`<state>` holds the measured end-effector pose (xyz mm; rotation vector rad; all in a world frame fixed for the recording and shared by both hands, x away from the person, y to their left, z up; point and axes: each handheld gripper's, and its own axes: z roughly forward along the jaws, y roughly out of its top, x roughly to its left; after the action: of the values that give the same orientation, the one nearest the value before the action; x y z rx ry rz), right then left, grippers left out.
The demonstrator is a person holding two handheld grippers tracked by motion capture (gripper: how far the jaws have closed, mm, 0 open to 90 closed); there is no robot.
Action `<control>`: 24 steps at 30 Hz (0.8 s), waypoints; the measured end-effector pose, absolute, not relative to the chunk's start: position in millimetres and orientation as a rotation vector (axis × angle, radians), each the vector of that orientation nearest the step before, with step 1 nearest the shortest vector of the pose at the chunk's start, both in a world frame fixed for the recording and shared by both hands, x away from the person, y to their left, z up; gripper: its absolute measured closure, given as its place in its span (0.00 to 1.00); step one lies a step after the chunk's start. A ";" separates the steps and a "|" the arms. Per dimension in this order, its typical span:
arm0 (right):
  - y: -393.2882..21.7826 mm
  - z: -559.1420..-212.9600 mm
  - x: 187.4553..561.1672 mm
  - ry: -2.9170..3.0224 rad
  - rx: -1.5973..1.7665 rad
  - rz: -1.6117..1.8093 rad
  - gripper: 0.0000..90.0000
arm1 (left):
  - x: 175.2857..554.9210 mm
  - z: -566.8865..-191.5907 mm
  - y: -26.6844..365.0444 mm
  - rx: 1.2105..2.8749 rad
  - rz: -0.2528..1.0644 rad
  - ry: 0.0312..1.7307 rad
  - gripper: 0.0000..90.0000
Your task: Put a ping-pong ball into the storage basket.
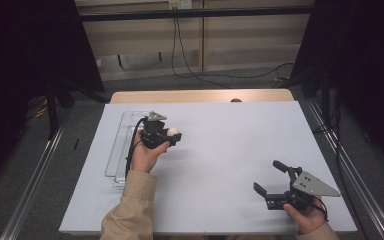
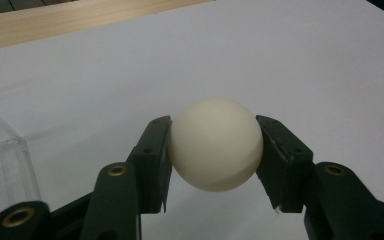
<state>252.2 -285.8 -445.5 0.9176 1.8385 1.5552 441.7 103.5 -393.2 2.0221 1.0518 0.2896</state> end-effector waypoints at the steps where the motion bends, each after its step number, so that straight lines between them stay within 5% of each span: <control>1: -285.8 -445.6 252.3 1.840 0.916 1.555 0.04 | 441.8 -392.8 104.1 2.019 0.290 1.055 0.57; 24: -285.7 -445.4 251.9 1.843 0.909 1.558 0.04 | 443.1 -391.0 111.1 2.024 0.300 1.069 0.57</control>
<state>251.9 -285.7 -445.4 0.9091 1.8430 1.5576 443.1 111.1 -391.0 2.0244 1.0694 0.2996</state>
